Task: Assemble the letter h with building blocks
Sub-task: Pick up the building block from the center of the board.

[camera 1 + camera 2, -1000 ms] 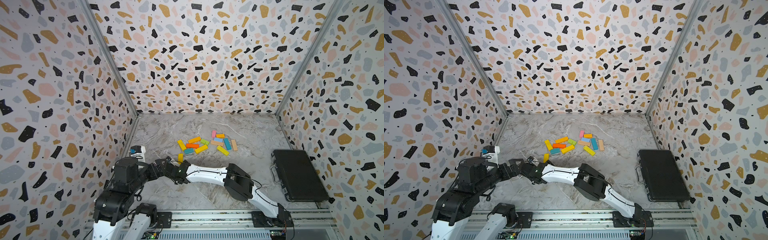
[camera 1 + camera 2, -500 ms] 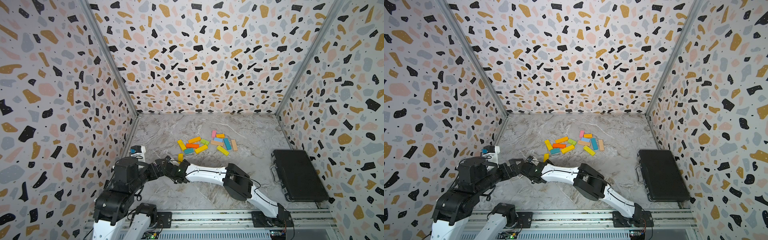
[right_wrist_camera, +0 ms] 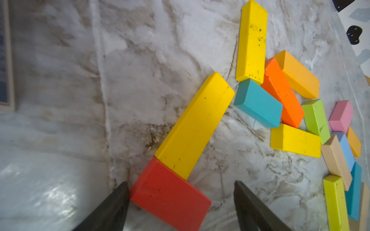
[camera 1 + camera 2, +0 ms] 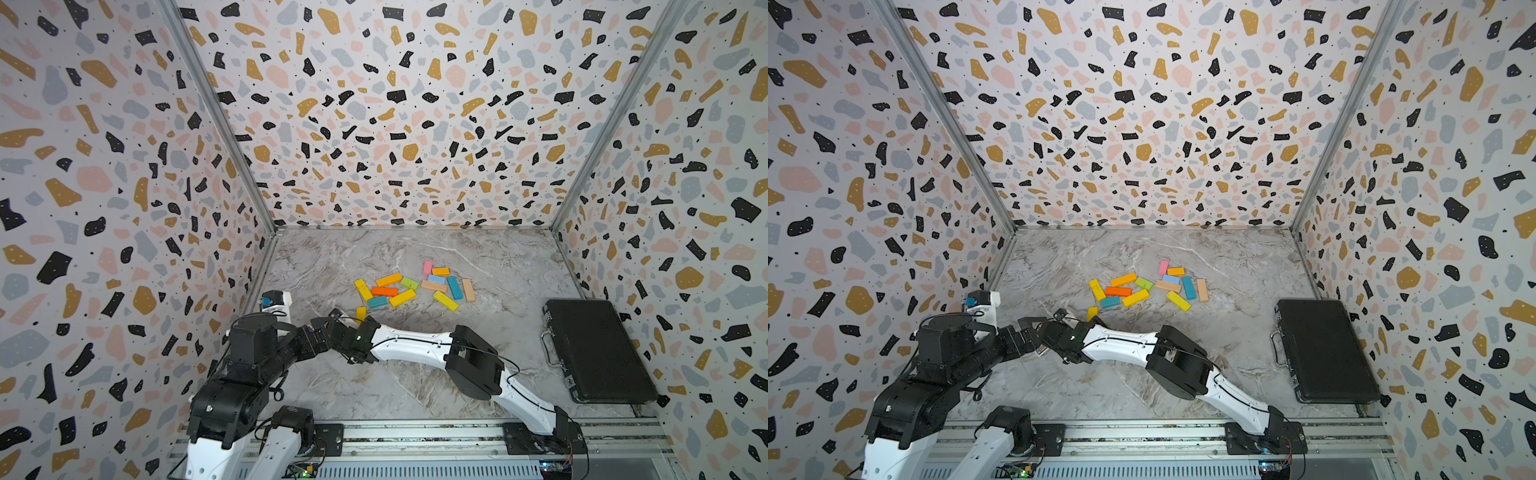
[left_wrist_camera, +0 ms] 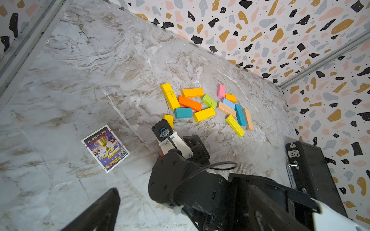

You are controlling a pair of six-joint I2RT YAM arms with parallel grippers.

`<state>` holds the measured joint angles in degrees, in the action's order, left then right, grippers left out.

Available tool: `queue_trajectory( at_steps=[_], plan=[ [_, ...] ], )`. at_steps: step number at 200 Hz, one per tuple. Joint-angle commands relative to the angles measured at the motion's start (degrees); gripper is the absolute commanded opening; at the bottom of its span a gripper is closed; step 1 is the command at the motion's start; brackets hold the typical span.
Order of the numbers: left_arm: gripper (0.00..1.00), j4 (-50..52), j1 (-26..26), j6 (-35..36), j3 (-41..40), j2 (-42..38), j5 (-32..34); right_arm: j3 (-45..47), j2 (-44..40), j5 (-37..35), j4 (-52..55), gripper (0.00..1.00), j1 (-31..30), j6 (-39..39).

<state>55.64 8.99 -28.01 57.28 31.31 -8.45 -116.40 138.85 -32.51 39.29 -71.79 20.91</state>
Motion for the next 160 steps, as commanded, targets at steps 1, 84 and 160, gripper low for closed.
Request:
queue_trajectory(
  at_steps=[1,84,160],
  plan=[
    [0.99,-1.58,-0.25,0.65,0.59,0.31,0.18,-0.36,-0.42,0.76,-0.17,0.84,0.25,-1.61],
    [0.99,-0.99,-0.31,0.31,2.20,0.63,0.80,13.66,-13.95,-2.37,-20.54,0.89,-0.37,-7.03],
    [0.99,-5.30,-0.33,-2.54,0.25,2.24,-0.93,39.62,-38.14,-12.91,-35.64,1.00,1.06,-0.47]
  ],
)
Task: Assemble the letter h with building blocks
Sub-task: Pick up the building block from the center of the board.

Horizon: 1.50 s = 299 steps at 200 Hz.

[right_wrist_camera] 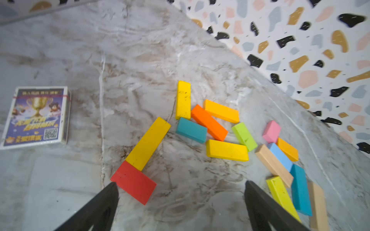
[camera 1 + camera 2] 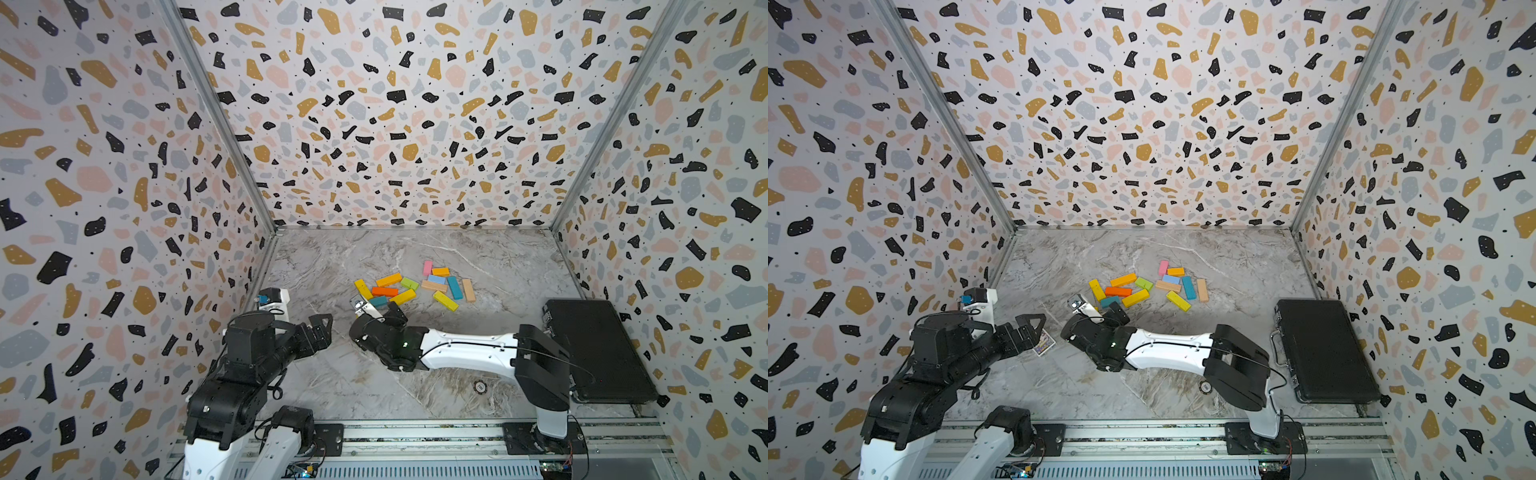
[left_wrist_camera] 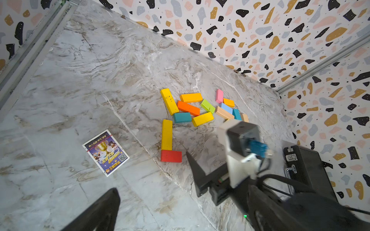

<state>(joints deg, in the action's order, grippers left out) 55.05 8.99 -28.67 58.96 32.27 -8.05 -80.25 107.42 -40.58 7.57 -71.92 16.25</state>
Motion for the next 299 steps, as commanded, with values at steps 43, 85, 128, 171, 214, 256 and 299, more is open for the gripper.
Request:
queue_trajectory(
  at_steps=[43,85,128,171,214,256,299],
  plan=[
    [0.99,-15.77,-0.27,-7.09,-7.43,5.37,-8.08,6.91,-14.88,7.96,5.78,0.99,7.39,11.33],
    [0.99,-27.20,3.53,-11.50,-10.20,15.25,-12.19,22.35,-25.17,30.71,0.81,0.98,22.70,24.23],
    [0.96,-32.47,12.37,-11.51,-5.25,30.98,-6.16,25.17,-29.44,34.49,8.89,0.97,28.33,21.55],
    [0.88,-33.91,15.01,-9.78,1.60,46.47,-4.59,27.51,-32.39,36.28,14.30,0.97,29.11,20.59],
    [0.86,-30.73,18.09,-5.26,12.09,59.06,-2.00,31.20,-36.49,34.27,15.15,0.95,29.79,20.16],
    [0.82,-26.98,22.41,-3.19,21.05,68.00,-1.66,33.18,-37.50,33.39,12.84,0.92,36.21,23.12],
    [0.89,-30.66,22.73,-5.39,14.21,62.31,-3.01,21.13,-23.45,35.19,12.54,0.77,42.17,21.46]
  ],
)
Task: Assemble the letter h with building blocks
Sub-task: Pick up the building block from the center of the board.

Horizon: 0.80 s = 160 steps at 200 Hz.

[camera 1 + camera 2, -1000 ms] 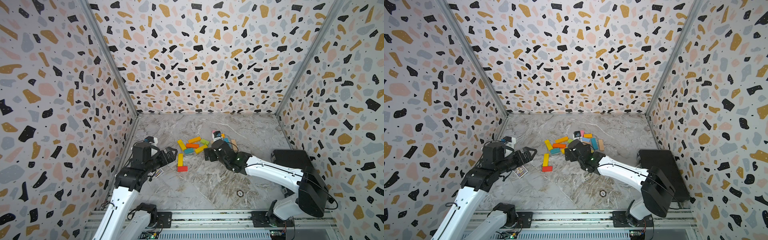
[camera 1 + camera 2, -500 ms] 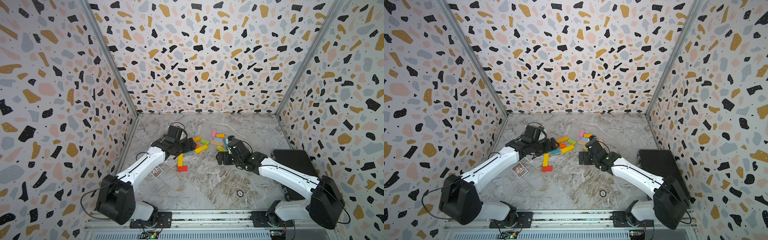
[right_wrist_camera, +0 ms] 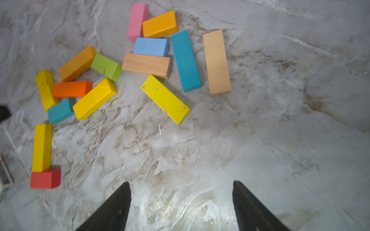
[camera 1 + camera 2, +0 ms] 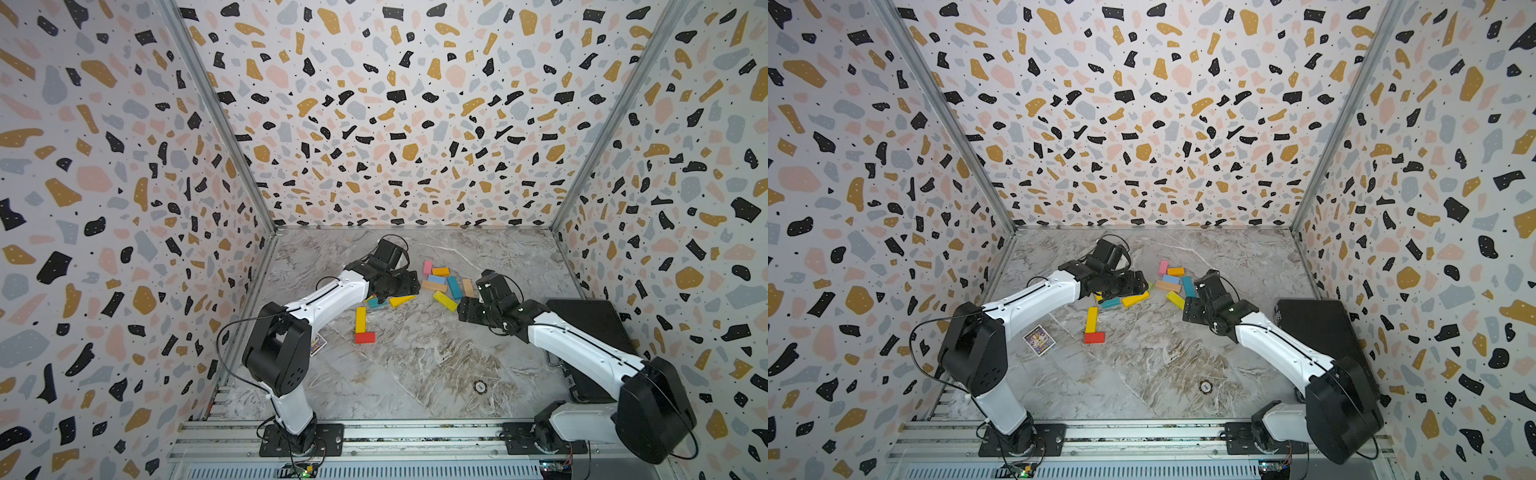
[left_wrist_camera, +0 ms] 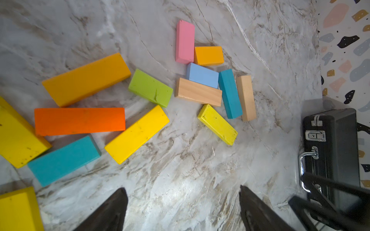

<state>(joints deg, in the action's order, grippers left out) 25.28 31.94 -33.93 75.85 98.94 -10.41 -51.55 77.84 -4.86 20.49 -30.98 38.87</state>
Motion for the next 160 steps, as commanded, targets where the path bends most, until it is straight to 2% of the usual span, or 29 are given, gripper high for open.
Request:
queue_trajectory(
  at_steps=[1,26,43,60,77,109,160],
  plan=[
    [0.89,-0.83,-0.22,-0.15,-2.80,-4.49,-0.74,-7.85,6.51,-0.68,-0.37,0.77,1.25,-1.25],
    [0.91,0.20,-0.22,0.49,-7.09,-10.32,-1.36,-16.63,14.73,-1.92,0.57,0.79,2.01,-4.02],
    [0.92,0.89,-0.22,0.94,-10.53,-15.31,-1.85,-23.23,20.31,0.28,1.10,0.79,2.31,-6.24],
    [0.93,1.79,-0.22,1.25,-13.35,-20.18,-2.24,-30.15,26.21,-1.73,3.90,0.80,2.46,-9.04],
    [0.95,2.58,-0.22,1.50,-15.72,-24.63,-2.57,-38.17,33.00,-2.41,8.79,0.86,3.17,-12.47],
    [0.98,5.64,-0.22,3.02,-17.29,-31.08,-2.19,-49.80,42.98,-2.35,14.53,0.88,4.73,-16.02],
    [0.99,7.02,-0.28,4.00,-19.15,-36.94,-1.44,-59.36,52.02,-1.55,18.93,0.89,5.68,-18.60]
  ],
)
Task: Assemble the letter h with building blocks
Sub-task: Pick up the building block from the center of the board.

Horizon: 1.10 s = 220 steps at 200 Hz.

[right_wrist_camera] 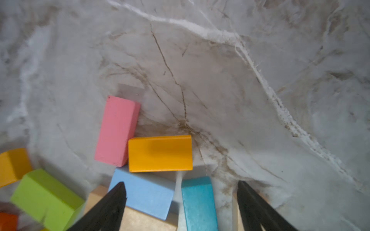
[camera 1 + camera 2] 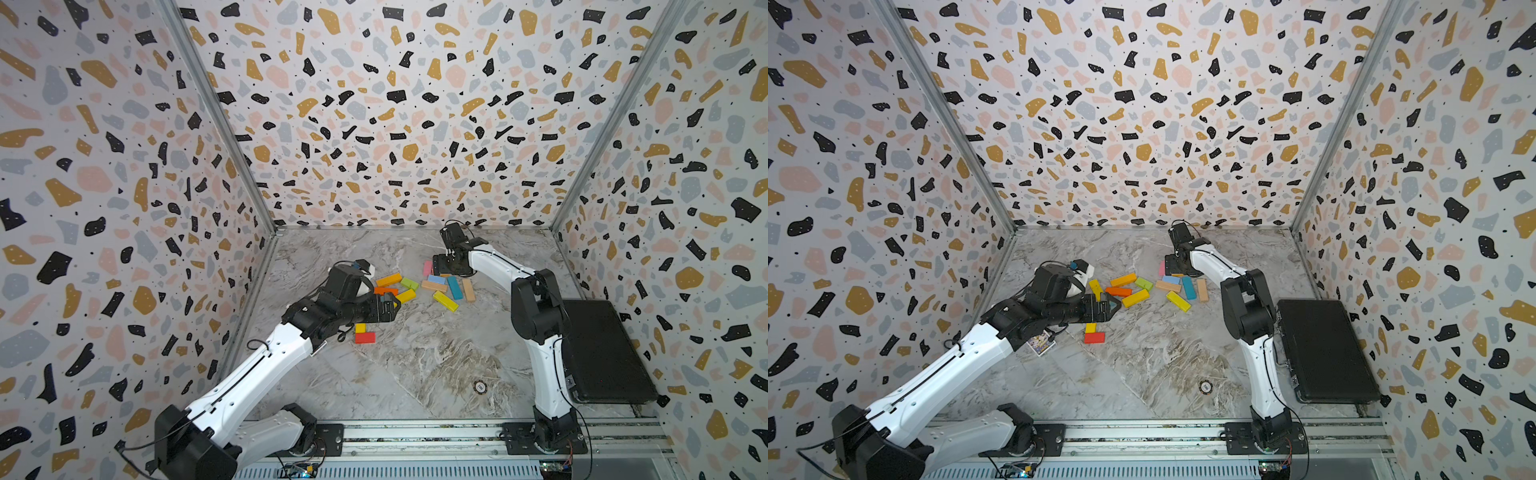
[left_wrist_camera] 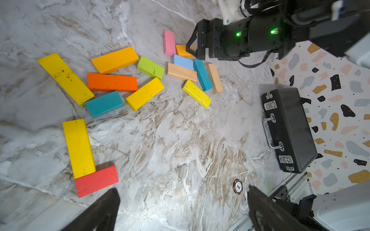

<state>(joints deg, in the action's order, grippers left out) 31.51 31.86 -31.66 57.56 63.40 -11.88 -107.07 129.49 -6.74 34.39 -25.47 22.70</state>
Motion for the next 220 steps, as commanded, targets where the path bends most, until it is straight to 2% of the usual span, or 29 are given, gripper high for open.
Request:
queue_trajectory(
  at_steps=[1,79,168,196,220],
  plan=[
    [0.99,0.81,-0.21,1.71,-0.87,-1.42,0.02,-3.93,0.43,0.33,4.96,0.88,0.17,-2.45],
    [0.99,0.13,-0.22,1.42,-1.85,-2.31,-1.04,0.37,-1.60,5.81,-3.70,0.88,0.10,-3.01],
    [0.99,-0.12,-0.22,1.16,-2.28,-1.75,-0.61,-3.74,3.80,3.88,0.69,0.83,0.18,-5.36],
    [0.99,-0.21,-0.22,1.17,-2.02,-1.35,-0.51,-2.82,3.59,6.73,-0.84,0.84,0.08,-5.47],
    [0.99,-0.31,-0.22,1.15,-2.01,-1.00,-0.69,-3.81,4.37,4.26,0.08,0.83,0.06,-5.12]
  ],
)
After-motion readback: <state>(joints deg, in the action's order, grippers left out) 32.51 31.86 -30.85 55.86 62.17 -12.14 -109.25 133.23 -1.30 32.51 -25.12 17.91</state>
